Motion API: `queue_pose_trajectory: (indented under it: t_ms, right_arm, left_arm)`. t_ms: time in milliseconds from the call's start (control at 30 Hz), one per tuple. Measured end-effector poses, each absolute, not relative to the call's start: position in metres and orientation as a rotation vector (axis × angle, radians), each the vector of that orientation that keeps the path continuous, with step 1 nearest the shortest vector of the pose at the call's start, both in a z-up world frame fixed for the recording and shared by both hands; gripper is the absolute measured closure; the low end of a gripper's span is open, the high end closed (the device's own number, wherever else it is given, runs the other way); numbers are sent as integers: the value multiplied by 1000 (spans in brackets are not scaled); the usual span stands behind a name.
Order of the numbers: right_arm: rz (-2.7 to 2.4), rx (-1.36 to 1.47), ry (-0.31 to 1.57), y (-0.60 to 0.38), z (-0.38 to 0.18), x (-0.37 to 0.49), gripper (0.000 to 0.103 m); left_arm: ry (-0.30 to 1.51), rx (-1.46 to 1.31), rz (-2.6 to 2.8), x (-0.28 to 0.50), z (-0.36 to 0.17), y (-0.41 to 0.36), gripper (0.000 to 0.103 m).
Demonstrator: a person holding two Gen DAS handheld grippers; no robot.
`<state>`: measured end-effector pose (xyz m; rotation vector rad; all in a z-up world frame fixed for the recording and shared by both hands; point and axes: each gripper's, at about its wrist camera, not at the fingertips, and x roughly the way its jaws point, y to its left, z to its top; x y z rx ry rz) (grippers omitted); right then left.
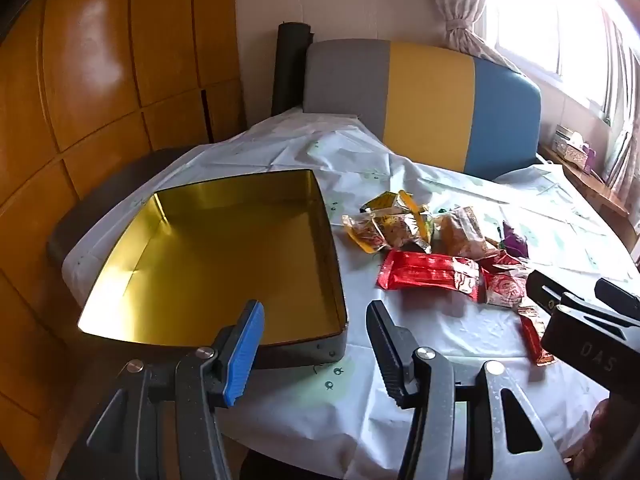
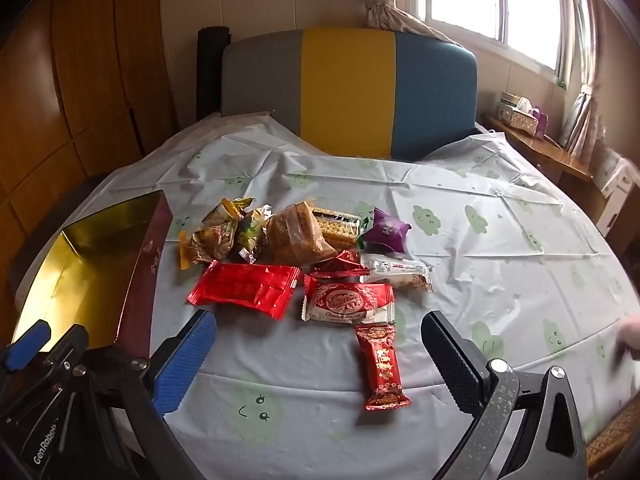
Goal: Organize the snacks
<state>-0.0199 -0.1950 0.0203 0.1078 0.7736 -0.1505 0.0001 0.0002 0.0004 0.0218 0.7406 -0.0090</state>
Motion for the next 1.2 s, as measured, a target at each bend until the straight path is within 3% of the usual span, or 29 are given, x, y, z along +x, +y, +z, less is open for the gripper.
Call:
queue_pose_trajectory:
  t_ms: [233, 1200]
  right_arm:
    - [-135, 87, 704, -187, 29, -30, 0]
    - [-98, 71, 724, -180, 21, -25, 0]
  left_arm:
    - [700, 2, 8, -10, 4, 15, 49]
    - [732, 51, 31, -7, 3, 5, 49]
